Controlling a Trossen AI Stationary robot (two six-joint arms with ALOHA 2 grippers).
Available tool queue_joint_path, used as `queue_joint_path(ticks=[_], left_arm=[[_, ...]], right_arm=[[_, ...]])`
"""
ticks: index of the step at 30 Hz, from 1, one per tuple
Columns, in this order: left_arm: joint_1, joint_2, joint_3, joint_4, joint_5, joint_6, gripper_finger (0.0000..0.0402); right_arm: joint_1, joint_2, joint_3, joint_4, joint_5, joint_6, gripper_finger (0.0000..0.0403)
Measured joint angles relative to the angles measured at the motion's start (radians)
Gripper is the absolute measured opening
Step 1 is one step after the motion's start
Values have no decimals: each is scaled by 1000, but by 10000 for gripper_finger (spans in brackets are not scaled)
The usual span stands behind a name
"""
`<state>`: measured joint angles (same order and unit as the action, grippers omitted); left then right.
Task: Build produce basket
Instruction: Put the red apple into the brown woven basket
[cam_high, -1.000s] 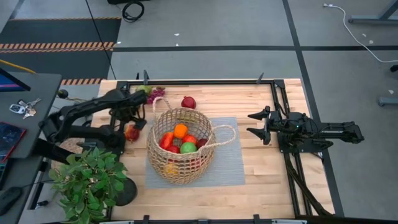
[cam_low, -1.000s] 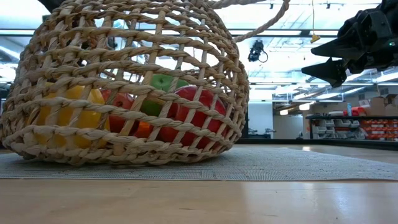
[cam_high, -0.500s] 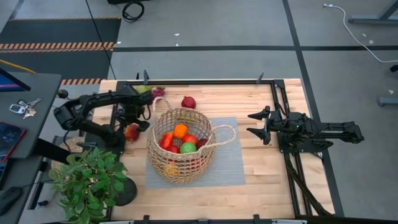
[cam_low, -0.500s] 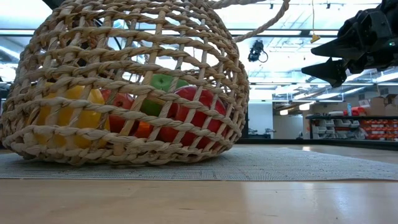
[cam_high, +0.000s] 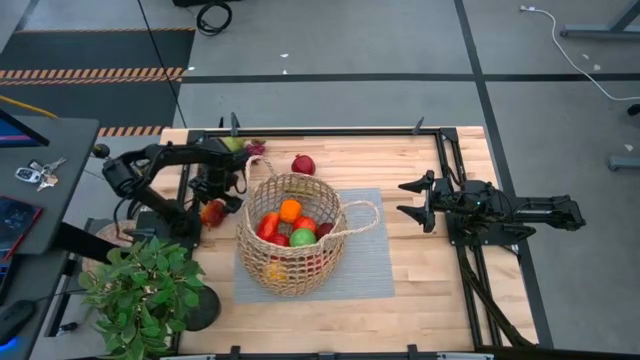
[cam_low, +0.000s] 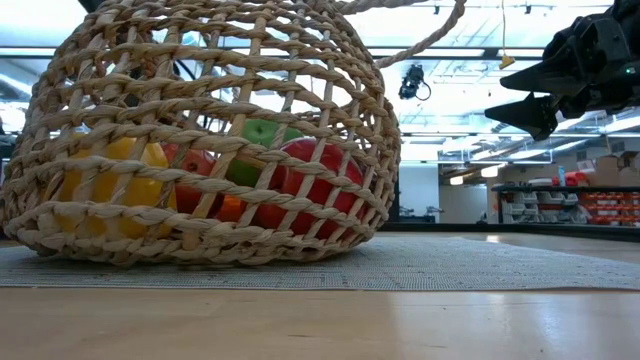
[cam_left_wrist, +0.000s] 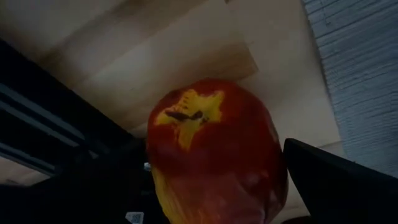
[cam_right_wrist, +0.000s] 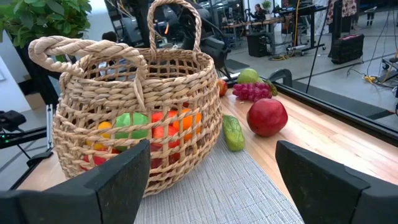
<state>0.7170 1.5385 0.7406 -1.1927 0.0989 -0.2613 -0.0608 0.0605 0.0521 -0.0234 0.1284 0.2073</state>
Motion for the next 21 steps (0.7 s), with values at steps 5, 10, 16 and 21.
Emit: queue_joint_path(ticks=[5, 10, 16, 21], left_arm=[[0, 36, 2, 8, -13, 39, 358], [0, 51, 3, 7, -16, 58, 324], [-1, 52, 23, -19, -23, 91, 324], [-15, 29, 90, -70, -71, 122, 325]], right_arm=[[0, 0, 0, 0, 0, 0, 348], [0, 0, 0, 0, 0, 0, 348], [0, 0, 0, 0, 0, 0, 348], [0, 0, 0, 0, 0, 0, 348]])
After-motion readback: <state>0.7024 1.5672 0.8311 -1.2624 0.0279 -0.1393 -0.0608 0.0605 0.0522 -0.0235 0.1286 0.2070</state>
